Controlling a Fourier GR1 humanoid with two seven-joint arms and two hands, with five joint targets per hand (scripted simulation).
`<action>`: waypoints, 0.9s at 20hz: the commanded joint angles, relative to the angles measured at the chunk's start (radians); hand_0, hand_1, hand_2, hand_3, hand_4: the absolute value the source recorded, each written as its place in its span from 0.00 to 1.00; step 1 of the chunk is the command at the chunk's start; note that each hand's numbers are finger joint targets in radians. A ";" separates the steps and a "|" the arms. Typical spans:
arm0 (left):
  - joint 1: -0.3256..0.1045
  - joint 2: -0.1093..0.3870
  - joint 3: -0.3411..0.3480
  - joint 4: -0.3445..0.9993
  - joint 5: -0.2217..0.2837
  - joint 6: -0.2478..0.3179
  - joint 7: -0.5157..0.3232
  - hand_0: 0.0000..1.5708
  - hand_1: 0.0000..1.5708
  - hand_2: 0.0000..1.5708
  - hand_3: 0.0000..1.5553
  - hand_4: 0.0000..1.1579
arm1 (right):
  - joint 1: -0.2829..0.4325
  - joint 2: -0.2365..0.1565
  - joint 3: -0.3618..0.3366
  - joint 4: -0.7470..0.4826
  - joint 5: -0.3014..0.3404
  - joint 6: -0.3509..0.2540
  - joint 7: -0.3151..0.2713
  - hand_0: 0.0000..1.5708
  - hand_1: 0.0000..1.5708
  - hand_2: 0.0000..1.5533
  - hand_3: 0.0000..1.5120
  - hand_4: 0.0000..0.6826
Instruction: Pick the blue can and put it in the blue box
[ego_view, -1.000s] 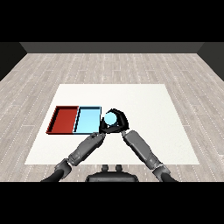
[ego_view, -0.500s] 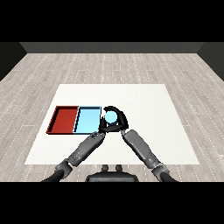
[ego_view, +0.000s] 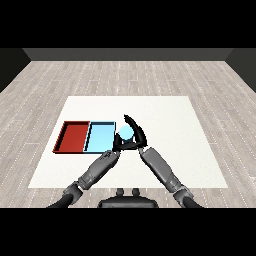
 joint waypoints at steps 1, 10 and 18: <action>0.035 0.003 0.033 -0.041 -0.044 -0.002 -0.003 1.00 1.00 1.00 0.96 0.99 | 0.034 -0.040 -0.068 -0.077 0.012 0.002 0.036 0.00 0.00 0.00 0.00 0.00; 0.037 0.030 0.128 0.028 0.008 -0.055 -0.078 1.00 1.00 1.00 0.96 0.99 | 0.145 -0.082 -0.195 -0.355 -0.162 0.101 0.078 0.00 0.00 0.00 0.00 0.00; 0.008 0.161 0.196 0.016 -0.040 -0.041 -0.006 1.00 1.00 0.99 0.95 0.99 | 0.326 -0.178 -0.393 -0.419 -0.277 0.226 -0.064 0.00 0.00 0.00 0.00 0.00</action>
